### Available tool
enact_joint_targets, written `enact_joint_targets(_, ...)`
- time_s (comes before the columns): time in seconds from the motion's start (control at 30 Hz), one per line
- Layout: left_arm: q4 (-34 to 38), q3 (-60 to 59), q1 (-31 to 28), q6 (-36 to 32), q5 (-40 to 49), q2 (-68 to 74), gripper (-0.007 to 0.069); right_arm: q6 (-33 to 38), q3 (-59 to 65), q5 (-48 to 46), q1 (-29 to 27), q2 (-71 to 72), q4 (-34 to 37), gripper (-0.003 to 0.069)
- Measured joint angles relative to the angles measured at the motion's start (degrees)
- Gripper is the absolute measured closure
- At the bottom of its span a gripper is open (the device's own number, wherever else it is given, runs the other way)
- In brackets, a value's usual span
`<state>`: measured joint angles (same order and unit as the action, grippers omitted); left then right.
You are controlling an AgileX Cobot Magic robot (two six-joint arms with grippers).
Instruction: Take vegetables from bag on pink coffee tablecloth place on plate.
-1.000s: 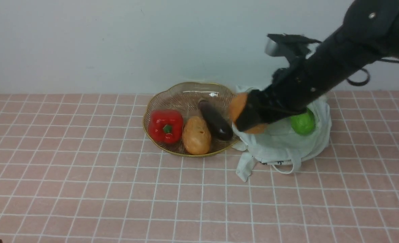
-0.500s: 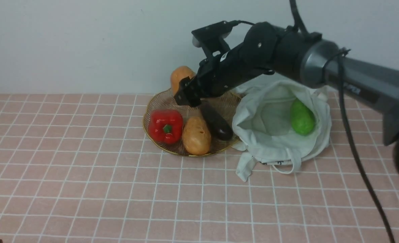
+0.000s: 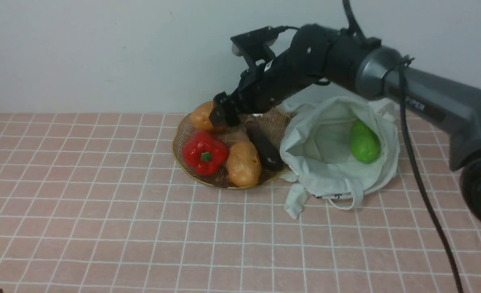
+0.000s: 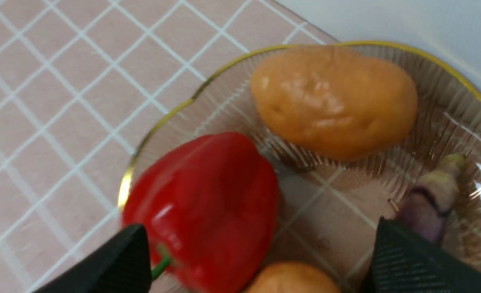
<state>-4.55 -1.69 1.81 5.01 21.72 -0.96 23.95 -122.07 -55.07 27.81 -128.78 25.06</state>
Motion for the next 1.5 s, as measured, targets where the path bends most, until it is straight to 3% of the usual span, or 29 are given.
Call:
enact_joint_targets(0.1,0.0,0.0,0.0,0.0,0.0,0.0,0.0629,-1.0,-7.6,-11.4,-1.1,3.6,-0.6,0.0011)
enact_joint_targets(0.2,0.0,0.0,0.0,0.0,0.0,0.0,0.0629,-4.8,-14.2,-15.6,-1.9,8.4,-2.2,0.0095)
enact_joint_targets(0.33,0.0,0.0,0.0,0.0,0.0,0.0,0.0629,-15.2,-16.4,-16.9,-2.3,16.5,-9.0,0.0284)
enact_joint_targets(0.47,0.0,0.0,0.0,0.0,0.0,0.0,0.0629,-19.3,-12.0,-17.6,-2.5,26.4,-17.9,0.0529)
enact_joint_targets(0.53,0.0,0.0,0.0,0.0,0.0,0.0,0.0629,-19.8,-7.5,-17.7,-2.5,31.7,-20.0,0.0615)
enact_joint_targets(0.6,0.0,0.0,0.0,0.0,0.0,0.0,0.0629,-20.5,0.7,-17.7,-2.5,40.4,-21.7,0.0655)
enact_joint_targets(0.77,0.0,0.0,0.0,0.0,0.0,0.0,0.0629,-21.4,22.0,-17.6,-2.5,60.5,-23.4,0.0672)
enact_joint_targets(0.87,0.0,0.0,0.0,0.0,0.0,0.0,0.0629,-21.4,41.0,-10.1,-2.5,73.0,-23.6,0.0673)
enact_joint_targets(0.9,0.0,0.0,0.0,0.0,0.0,0.0,0.0629,-21.4,54.1,-1.5,-2.5,81.7,-23.6,0.0673)
enact_joint_targets(1.07,0.0,0.0,0.0,0.0,0.0,0.0,0.0629,-21.5,87.5,29.3,-2.5,101.5,-20.9,0.0673)
enact_joint_targets(1.1,0.0,0.0,0.0,0.0,0.0,0.0,0.0629,-21.5,88.6,29.3,-2.5,102.1,-20.7,0.0673)
enact_joint_targets(1.13,0.0,0.0,0.0,0.0,0.0,0.0,0.0629,-21.5,95.6,35.4,-2.5,105.7,-19.9,0.0673)
enact_joint_targets(1.27,0.0,0.0,0.0,0.0,0.0,0.0,0.0629,-21.5,102.9,41.1,-2.5,107.8,-19.5,0.0673)
enact_joint_targets(1.5,0.0,0.0,0.0,0.0,0.0,0.0,0.0629,-21.5,104.7,42.4,-2.5,107.8,-19.5,0.0673)
